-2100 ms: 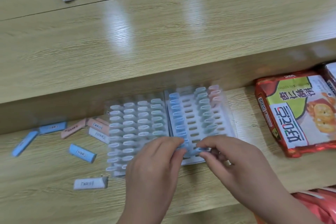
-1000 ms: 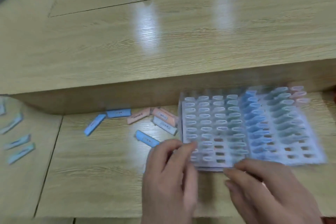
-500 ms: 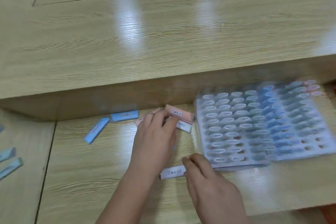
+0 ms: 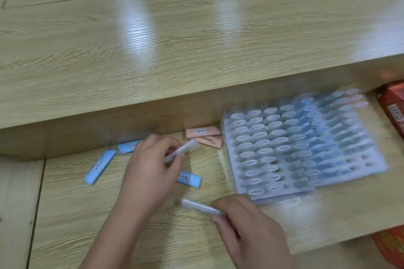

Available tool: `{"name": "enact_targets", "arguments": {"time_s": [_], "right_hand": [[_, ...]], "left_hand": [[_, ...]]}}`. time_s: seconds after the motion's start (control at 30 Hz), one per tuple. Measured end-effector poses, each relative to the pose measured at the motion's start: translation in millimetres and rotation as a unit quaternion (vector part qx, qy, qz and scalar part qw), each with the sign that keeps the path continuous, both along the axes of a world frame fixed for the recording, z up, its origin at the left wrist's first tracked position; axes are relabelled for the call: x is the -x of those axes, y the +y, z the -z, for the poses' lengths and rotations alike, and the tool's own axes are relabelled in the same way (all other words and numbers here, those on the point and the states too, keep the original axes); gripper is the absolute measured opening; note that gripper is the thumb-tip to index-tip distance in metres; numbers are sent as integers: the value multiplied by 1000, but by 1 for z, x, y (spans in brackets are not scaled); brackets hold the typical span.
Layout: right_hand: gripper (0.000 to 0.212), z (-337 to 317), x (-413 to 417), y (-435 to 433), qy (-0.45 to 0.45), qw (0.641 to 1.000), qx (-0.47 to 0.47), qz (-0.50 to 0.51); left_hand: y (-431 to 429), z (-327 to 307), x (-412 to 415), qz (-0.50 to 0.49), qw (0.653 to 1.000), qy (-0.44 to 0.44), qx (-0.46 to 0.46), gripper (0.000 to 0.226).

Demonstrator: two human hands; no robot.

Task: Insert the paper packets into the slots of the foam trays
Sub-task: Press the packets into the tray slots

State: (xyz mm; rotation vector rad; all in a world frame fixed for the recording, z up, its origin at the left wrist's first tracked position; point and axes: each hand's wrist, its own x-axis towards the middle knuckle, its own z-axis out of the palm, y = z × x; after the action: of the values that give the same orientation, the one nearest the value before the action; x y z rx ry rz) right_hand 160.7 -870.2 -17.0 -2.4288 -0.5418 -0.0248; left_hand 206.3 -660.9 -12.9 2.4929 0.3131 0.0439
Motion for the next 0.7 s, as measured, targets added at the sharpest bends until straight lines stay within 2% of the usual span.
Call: {"name": "enact_targets", "arguments": {"time_s": [0.17, 0.3, 0.4, 0.47, 0.53, 0.6, 0.7], "right_hand": [[21, -28, 4, -19, 22, 988, -154, 14], [31, -53, -8, -58, -8, 992, -127, 3], [39, -60, -20, -89, -15, 987, -152, 51], [44, -60, -30, -106, -5, 975, -201, 90], [34, -61, -45, -120, -11, 970, -222, 96], [25, -61, -62, -128, -27, 979, -180, 91], [16, -56, -81, -126, -27, 990, -124, 68]], "left_hand": [[-25, -22, 12, -34, 973, -18, 229, 9], [-53, -47, 17, -24, 935, -59, 348, 6], [-72, -57, 21, -25, 917, -64, 394, 9], [-82, -61, 23, -28, 923, -65, 378, 13], [-89, -64, 25, -9, 954, -65, 292, 19], [-94, -67, 26, 17, 979, -54, 195, 24], [-106, -73, 25, 27, 992, -57, 110, 29]]}}
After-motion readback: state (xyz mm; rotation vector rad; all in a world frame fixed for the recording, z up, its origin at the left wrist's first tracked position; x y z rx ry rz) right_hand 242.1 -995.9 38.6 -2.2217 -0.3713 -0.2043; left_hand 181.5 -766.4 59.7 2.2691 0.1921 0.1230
